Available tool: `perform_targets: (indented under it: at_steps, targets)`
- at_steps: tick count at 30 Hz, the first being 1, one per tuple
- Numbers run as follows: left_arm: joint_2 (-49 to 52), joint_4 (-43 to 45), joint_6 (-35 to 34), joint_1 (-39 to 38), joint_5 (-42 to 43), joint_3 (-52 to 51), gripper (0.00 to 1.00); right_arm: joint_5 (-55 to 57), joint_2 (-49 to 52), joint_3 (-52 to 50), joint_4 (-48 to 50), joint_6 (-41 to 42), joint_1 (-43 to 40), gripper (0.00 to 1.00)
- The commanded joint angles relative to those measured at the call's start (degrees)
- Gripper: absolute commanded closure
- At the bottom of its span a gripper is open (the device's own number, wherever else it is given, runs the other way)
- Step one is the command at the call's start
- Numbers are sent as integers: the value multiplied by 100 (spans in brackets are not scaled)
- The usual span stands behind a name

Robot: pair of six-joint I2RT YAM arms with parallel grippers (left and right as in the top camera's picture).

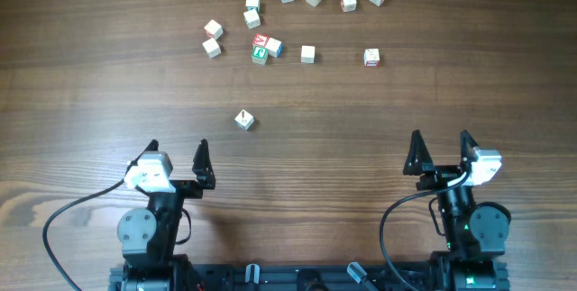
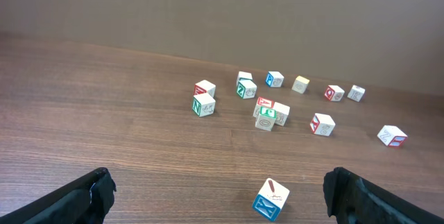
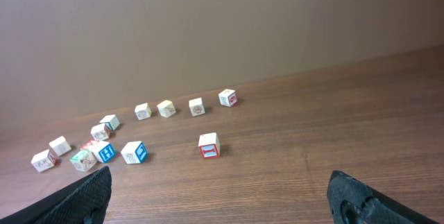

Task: Form a horizontal line

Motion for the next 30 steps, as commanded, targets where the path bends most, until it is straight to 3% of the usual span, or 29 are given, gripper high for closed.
perform_targets:
  at_steps: [1,30]
  targets:
    - [-22,-116,31,-17,70,37,0,15,37,0,13,44,-22,0]
    - [-4,-133,33,-17,-39,37,0,15,37,0,13,46,-22,0]
